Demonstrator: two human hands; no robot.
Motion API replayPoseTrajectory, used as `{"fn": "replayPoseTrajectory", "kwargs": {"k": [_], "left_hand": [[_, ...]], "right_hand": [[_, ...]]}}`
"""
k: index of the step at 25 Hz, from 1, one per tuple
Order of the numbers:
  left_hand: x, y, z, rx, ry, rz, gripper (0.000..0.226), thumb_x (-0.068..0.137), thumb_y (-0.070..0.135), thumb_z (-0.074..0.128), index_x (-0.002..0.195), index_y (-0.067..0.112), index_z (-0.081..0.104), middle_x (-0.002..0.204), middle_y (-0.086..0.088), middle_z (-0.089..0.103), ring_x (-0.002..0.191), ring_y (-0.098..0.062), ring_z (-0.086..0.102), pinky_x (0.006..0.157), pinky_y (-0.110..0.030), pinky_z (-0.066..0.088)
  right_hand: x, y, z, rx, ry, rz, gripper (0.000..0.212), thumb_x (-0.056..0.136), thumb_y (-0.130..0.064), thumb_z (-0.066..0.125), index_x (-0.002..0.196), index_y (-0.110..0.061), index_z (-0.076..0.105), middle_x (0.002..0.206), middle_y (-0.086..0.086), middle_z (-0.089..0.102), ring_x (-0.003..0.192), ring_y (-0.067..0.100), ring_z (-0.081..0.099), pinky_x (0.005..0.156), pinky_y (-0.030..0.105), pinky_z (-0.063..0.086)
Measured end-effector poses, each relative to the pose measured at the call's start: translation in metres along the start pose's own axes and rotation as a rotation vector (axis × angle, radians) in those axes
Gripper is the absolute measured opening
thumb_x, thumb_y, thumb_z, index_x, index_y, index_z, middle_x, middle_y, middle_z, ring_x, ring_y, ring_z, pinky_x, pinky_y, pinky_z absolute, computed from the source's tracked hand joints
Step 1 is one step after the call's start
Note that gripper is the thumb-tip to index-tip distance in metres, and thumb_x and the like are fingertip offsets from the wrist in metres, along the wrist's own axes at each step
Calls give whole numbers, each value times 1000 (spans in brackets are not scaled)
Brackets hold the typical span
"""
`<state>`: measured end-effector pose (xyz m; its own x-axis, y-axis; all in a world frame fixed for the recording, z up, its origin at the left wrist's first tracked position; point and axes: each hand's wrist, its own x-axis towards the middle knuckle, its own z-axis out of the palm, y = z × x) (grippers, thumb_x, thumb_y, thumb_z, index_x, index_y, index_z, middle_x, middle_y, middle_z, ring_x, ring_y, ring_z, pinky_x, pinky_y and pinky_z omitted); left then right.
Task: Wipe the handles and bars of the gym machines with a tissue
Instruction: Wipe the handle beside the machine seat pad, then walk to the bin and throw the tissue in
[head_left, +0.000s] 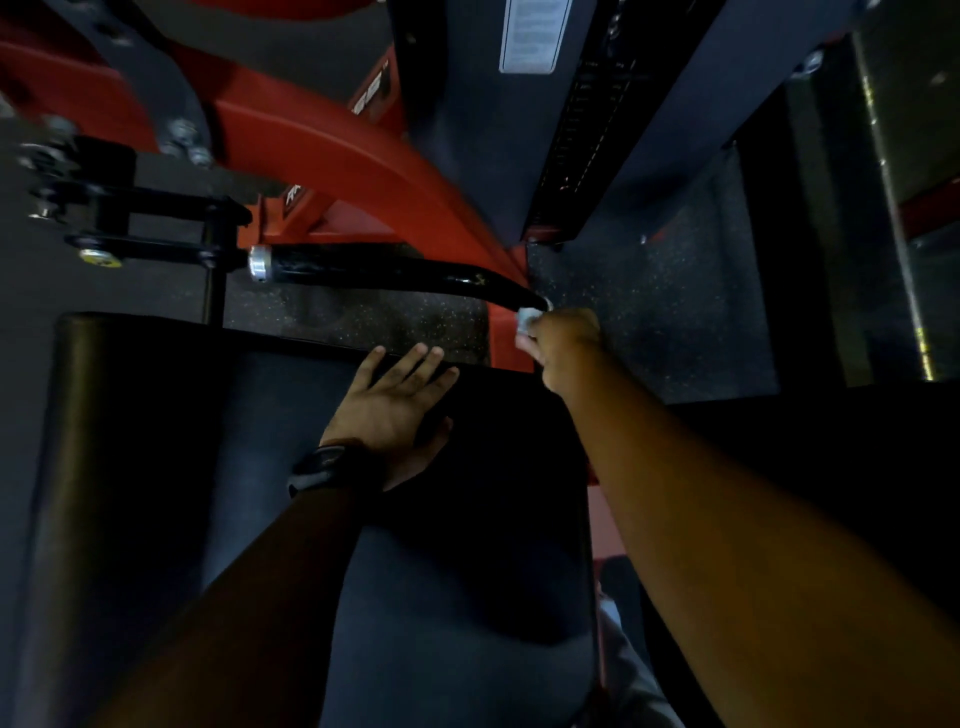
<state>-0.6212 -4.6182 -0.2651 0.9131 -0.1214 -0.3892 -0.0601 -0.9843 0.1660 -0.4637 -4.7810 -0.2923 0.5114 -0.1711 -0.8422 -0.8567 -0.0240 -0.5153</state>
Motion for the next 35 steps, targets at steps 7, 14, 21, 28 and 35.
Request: {"fn": "replayPoseTrajectory", "kwargs": {"k": [7,14,21,28,35], "left_hand": [[-70,11,-88,-475,191,-329,61,96,34,54,153,30,32,162,5,22,144,-19,32,116,-42,30],[-190,57,-188,-317,389,-422,54,98,35,51,150,29,38,160,4,28,141,-18,38,111,-33,35],[-336,126,-251,-124,525,-587,55,96,34,50,149,27,40,156,2,37,139,-18,41,107,-33,37],[-506,174,-261,-66,748,-927,47,95,31,54,142,26,51,148,2,49,130,-19,51,100,-30,41],[-663,188,-229,-79,777,-1277,44,96,37,51,139,32,53,133,0,63,117,-26,59,89,-34,46]], "right_hand": [[-151,8,-32,-167,-228,-408,10,88,-10,69,83,-8,78,84,9,70,83,22,66,87,37,57],[-312,3,-53,-269,-474,-505,10,92,-11,65,82,-13,67,79,2,63,66,7,54,59,16,45],[-438,13,-68,-335,-758,-726,19,90,-11,68,106,-16,57,75,-1,64,60,6,55,58,21,42],[-553,69,-41,-477,-1064,-876,5,87,-17,69,91,-16,72,66,-4,63,62,9,54,57,24,43],[-676,159,6,-574,-1344,-960,5,87,-20,67,84,-17,69,65,-5,61,63,10,54,59,26,44]]}}
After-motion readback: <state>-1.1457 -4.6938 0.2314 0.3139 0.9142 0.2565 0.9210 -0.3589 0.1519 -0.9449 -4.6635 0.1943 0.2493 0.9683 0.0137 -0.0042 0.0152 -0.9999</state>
